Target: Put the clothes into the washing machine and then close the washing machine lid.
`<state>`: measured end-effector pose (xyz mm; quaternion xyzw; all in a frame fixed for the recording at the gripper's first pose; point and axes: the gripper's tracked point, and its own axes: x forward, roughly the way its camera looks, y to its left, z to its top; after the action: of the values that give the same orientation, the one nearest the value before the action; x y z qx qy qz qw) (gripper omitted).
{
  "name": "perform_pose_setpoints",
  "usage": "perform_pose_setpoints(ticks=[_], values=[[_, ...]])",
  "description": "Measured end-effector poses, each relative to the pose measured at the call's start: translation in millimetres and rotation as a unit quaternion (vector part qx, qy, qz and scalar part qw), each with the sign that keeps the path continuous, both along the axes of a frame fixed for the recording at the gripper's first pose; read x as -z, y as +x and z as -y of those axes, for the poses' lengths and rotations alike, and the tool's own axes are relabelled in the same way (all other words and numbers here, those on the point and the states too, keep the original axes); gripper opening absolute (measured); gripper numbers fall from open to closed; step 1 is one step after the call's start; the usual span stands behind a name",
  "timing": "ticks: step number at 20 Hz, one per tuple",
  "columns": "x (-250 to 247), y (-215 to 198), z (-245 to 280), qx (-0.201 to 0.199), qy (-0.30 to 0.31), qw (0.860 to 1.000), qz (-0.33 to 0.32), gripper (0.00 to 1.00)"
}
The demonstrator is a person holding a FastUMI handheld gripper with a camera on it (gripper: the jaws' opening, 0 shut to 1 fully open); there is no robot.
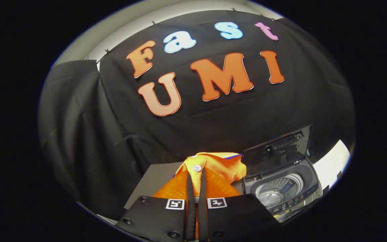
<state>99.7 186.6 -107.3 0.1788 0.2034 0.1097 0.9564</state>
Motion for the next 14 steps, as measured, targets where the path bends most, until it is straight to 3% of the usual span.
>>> perform_pose_setpoints(ticks=[7, 14], values=[[2.4, -8.0, 142.7, 0.015, 0.007, 1.000, 0.003, 0.11], [95.5, 19.1, 216.9, 0.017, 0.014, 0.998, -0.059, 0.11]])
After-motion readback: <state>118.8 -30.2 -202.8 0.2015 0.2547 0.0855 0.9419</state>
